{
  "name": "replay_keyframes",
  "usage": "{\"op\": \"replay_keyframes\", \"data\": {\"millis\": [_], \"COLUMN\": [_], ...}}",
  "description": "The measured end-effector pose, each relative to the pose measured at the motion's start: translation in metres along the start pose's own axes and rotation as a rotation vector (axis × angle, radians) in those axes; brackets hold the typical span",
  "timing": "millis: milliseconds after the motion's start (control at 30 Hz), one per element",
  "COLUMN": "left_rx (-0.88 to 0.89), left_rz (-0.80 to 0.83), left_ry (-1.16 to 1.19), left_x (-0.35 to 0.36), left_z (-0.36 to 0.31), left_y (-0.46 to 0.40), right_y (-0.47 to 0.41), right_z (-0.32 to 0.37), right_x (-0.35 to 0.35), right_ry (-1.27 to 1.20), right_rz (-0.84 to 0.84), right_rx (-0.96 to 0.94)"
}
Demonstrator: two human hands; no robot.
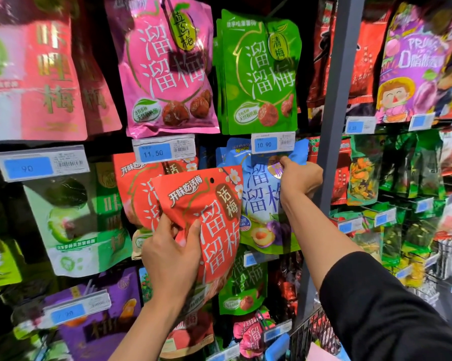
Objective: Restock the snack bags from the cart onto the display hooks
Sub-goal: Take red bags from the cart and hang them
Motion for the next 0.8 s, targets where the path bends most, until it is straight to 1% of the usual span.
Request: {"op": "replay_keyframes", "data": {"millis": [200, 467, 700, 800], "left_rx": [0.009, -0.076, -0.069, -0.075], "left_rz": [0.011, 0.008, 0.015, 0.01], "left_ry": [0.02, 0.006, 0.01, 0.014], "left_x": [0.014, 0.036, 0.044, 0.045], "left_z": [-0.006, 0.002, 0.0, 0.006], "left_y": [-0.007, -0.022, -0.022, -0.017], "right_y": [-0.004, -0.004, -0.018, -0.017], "right_z": [-0.008, -0.002, -0.016, -0.02], "right_x": [-0.007, -0.001, -0.002, 0.001], "right_ry": [0.075, 0.038, -0.013, -0.03], "right_rz": [-0.024, -0.006, -0.023, -0.01], "right_rx": [-0.013, -0.04, 0.008, -0.006]}}
Point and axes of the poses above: each hand's wrist, its own y-axis away from the middle knuckle, its own x-axis out of the palm, z = x × y, the point moved 9 cm from there along -y, towards the middle knuckle, and after that the axes turned 11 degrees about x, right-handed, at the moved point
